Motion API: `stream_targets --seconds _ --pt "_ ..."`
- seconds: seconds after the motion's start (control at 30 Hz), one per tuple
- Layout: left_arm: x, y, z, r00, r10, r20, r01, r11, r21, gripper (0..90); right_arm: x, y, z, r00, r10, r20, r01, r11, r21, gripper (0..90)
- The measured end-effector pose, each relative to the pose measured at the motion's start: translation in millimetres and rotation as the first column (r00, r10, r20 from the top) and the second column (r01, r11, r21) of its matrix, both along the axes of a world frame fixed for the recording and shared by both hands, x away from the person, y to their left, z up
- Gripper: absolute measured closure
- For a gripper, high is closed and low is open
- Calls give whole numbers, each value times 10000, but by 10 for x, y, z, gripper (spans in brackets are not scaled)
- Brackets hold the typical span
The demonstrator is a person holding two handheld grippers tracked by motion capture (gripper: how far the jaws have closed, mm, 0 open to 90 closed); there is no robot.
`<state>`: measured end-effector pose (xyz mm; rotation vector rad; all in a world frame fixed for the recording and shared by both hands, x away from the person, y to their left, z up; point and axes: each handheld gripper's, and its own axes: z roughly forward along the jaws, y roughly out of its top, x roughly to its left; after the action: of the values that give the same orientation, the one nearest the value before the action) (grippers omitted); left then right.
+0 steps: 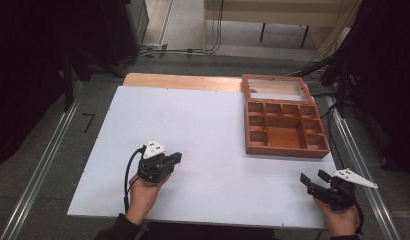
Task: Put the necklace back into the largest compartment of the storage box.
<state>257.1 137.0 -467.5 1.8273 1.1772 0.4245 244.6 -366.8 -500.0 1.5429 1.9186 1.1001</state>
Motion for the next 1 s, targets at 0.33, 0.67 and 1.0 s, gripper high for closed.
stream_targets --seconds 0.33,0.67,1.0 --pt "62 -200 7 9992 -398 -5 398 9992 -62 867 6 -1 -5 10000 34 -13 -34 10000 6 244" --pt "116 -370 36 9977 -681 18 681 9975 -183 867 7 2 -5 10000 74 -19 -74 10000 -3 244" --pt "166 -505 53 9964 -844 21 844 9963 -161 867 9 7 -7 9999 101 -30 -101 9999 -28 244"
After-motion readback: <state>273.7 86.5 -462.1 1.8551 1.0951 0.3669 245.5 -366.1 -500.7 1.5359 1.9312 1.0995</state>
